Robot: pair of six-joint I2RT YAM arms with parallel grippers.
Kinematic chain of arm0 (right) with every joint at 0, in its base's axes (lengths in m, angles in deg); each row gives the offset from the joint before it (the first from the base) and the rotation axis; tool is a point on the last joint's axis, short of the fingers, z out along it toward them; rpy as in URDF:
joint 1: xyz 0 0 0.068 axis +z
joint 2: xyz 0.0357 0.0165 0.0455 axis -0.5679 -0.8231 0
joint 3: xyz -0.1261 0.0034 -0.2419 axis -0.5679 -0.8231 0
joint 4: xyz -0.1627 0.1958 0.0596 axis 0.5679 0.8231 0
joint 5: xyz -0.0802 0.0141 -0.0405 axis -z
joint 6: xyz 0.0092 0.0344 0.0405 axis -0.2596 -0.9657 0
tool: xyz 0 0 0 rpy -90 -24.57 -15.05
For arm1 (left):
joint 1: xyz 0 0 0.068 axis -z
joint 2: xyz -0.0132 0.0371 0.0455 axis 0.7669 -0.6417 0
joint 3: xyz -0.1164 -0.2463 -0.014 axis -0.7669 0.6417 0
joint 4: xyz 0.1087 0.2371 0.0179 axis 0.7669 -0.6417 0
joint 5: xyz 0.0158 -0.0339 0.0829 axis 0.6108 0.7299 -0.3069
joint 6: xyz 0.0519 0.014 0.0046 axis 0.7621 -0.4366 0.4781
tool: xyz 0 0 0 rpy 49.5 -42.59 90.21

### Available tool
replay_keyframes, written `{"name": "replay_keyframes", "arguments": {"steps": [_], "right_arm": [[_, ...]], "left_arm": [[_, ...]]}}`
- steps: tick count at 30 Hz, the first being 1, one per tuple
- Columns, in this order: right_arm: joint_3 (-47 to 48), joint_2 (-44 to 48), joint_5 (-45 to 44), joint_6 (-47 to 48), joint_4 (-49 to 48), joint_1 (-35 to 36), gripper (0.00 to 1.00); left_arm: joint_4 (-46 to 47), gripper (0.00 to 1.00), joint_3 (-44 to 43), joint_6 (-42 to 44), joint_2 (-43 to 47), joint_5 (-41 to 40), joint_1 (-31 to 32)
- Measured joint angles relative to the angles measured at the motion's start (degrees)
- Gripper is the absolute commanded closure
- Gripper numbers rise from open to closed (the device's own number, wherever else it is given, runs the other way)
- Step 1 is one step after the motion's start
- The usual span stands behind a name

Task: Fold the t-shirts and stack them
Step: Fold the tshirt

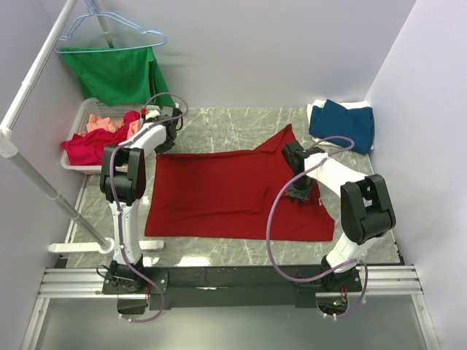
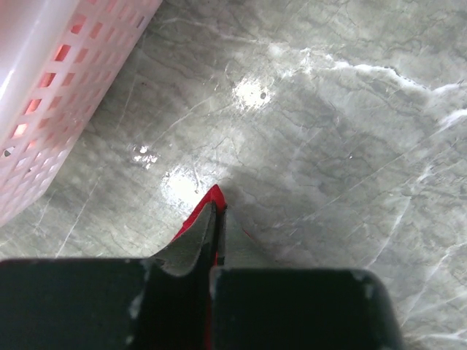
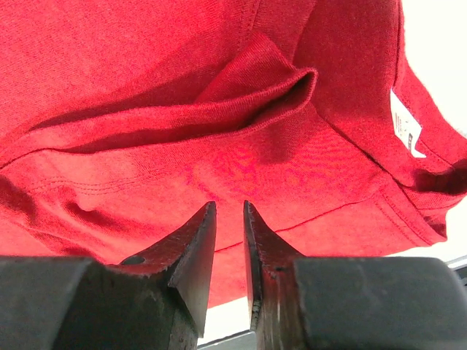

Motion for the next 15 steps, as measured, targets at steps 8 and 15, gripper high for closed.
{"name": "replay_keyframes", "arguments": {"steps": [8,15], "right_arm": [[0.39,0.0,-0.04,-0.42,0.28,0.24,0.72],[6.14,-1.49,-0.57,-0.85,1.38,0.26,0.72]], "left_arm": [[-0.04,0.99,0.0,0.61,0.04,-0.2,0.0],[-0.96,0.96,-0.13,1.42,2.12,-0.11,0.0]]}}
